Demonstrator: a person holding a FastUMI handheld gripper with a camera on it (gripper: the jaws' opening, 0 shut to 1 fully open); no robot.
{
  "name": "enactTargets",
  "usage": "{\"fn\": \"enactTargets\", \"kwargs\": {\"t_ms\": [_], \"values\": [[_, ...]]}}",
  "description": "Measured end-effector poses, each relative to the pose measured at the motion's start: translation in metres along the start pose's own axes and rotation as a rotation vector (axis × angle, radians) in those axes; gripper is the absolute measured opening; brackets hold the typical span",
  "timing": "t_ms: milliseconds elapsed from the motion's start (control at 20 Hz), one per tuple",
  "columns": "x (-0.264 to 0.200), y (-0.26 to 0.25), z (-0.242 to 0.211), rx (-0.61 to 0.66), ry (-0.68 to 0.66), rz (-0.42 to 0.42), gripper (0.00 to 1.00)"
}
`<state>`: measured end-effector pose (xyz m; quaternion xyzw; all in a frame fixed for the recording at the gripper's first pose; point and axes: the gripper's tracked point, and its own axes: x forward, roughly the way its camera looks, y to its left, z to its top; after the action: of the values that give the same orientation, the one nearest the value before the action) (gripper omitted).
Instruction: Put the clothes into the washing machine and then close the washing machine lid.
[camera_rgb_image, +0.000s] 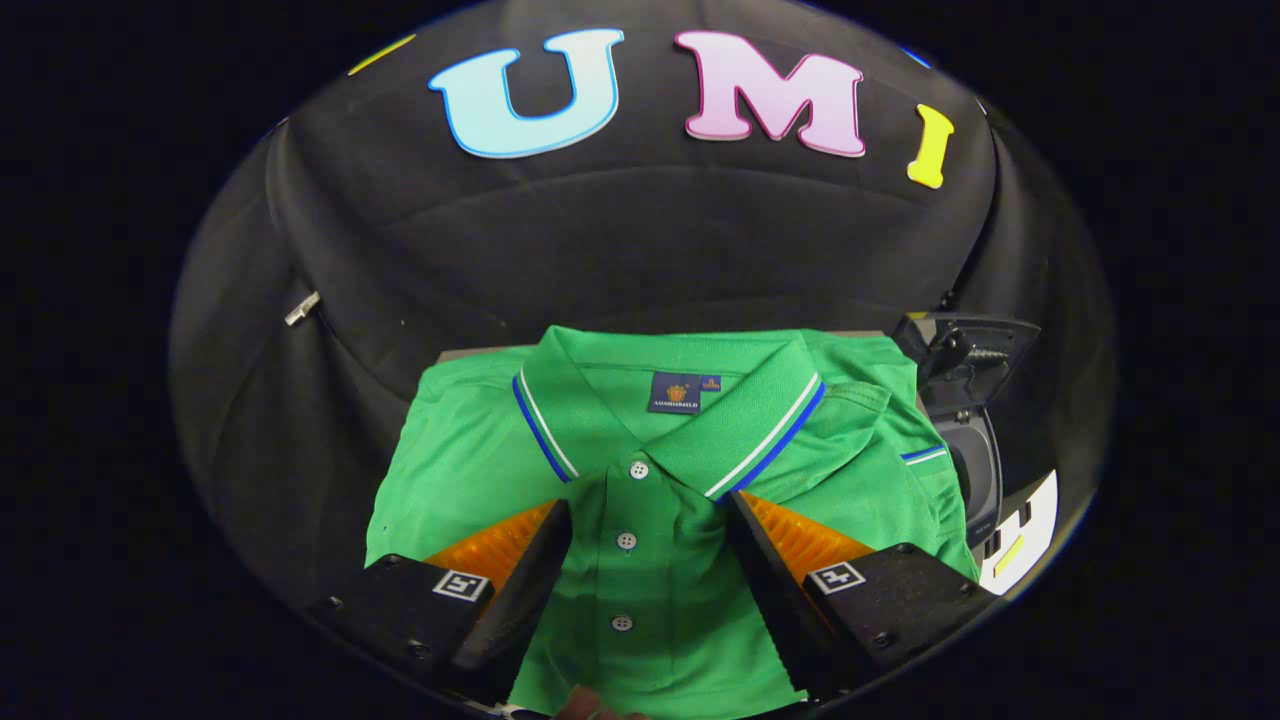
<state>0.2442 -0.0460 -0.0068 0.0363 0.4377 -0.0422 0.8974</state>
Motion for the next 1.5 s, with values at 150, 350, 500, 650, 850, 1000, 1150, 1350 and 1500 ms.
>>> {"fn": "enactTargets", "kwargs": {"t_ms": [150,350,500,650,850,1000,1150,1350,1500], "values": [[0.005,-0.003,-0.001,-0.009,0.137,-0.025,1.0],[0.011,-0.01,0.001,-0.003,0.26,-0.081,0.97],[0.01,-0.013,-0.001,-0.001,0.303,-0.079,0.87],[0.009,-0.027,0.002,0.039,0.275,-0.084,0.62],[0.006,-0.03,0.007,0.113,0.218,-0.027,0.23],[0.005,-0.034,0.007,0.07,0.192,-0.041,0.23],[0.005,-0.034,0.004,-0.001,0.122,-0.053,0.07],[-0.001,-0.027,0.008,-0.037,-0.021,-0.026,0.07],[-0.017,-0.025,0.012,-0.089,-0.141,-0.027,0.07]]}}
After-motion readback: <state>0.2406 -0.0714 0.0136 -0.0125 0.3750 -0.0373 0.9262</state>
